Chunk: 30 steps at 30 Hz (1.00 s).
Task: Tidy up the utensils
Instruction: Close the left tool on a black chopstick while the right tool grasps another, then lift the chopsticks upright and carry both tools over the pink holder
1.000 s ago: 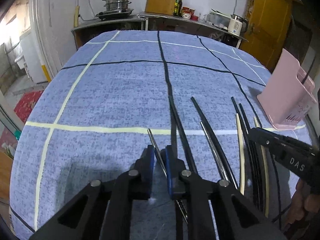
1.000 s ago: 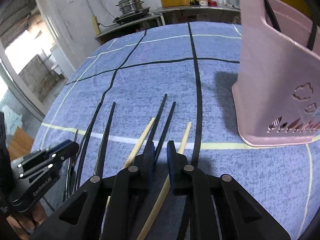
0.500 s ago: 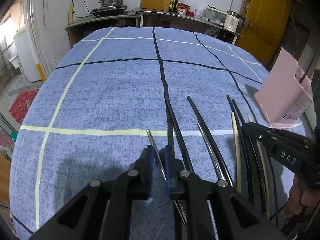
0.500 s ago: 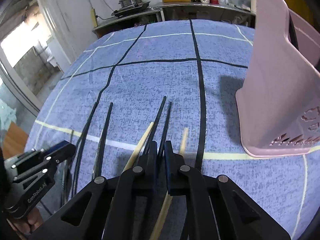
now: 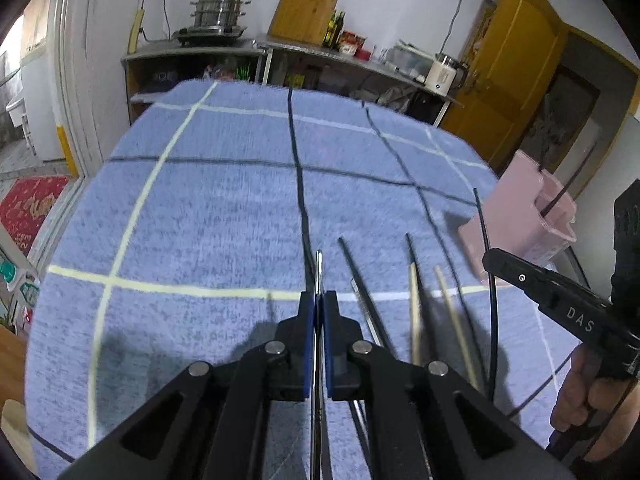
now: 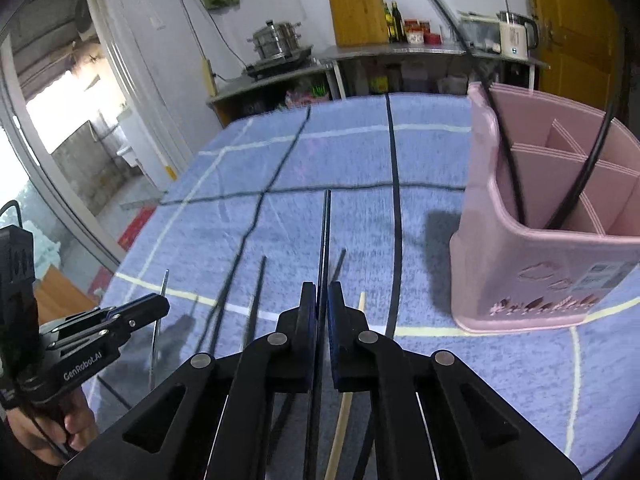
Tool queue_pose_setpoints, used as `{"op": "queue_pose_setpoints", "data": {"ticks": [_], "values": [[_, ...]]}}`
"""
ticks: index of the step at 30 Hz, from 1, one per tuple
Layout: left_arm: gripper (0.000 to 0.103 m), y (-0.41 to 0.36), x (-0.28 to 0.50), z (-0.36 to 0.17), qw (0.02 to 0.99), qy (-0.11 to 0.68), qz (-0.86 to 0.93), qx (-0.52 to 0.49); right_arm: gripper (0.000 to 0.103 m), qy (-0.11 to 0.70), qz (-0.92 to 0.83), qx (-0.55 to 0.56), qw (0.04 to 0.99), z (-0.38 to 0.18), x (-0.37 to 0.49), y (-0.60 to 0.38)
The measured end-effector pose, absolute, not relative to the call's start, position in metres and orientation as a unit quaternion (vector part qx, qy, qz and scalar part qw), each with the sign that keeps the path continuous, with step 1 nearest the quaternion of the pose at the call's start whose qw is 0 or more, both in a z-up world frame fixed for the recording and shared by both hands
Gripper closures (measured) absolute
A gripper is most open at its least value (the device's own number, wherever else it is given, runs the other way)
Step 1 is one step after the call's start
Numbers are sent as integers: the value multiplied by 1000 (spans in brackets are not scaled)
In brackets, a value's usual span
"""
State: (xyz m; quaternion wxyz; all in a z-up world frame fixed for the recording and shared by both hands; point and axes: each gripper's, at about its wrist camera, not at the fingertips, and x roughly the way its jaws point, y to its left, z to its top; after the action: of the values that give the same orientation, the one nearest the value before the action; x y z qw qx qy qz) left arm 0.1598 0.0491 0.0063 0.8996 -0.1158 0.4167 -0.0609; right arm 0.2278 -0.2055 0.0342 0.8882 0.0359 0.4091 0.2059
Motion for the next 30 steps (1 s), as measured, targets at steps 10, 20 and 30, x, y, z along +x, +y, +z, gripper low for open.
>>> {"op": "queue_pose_setpoints", "data": {"ticks": [10, 20, 30], "values": [[98, 49, 131, 69, 921, 365, -82, -105, 98, 350, 214, 49, 911, 86, 194, -224], [98, 41, 115, 98, 930, 343, -90, -94, 98, 319, 214, 60, 921, 110, 173, -239], [98, 15, 116, 120, 928, 334, -134, -94, 98, 297, 195, 64, 932, 126, 163, -269]]}}
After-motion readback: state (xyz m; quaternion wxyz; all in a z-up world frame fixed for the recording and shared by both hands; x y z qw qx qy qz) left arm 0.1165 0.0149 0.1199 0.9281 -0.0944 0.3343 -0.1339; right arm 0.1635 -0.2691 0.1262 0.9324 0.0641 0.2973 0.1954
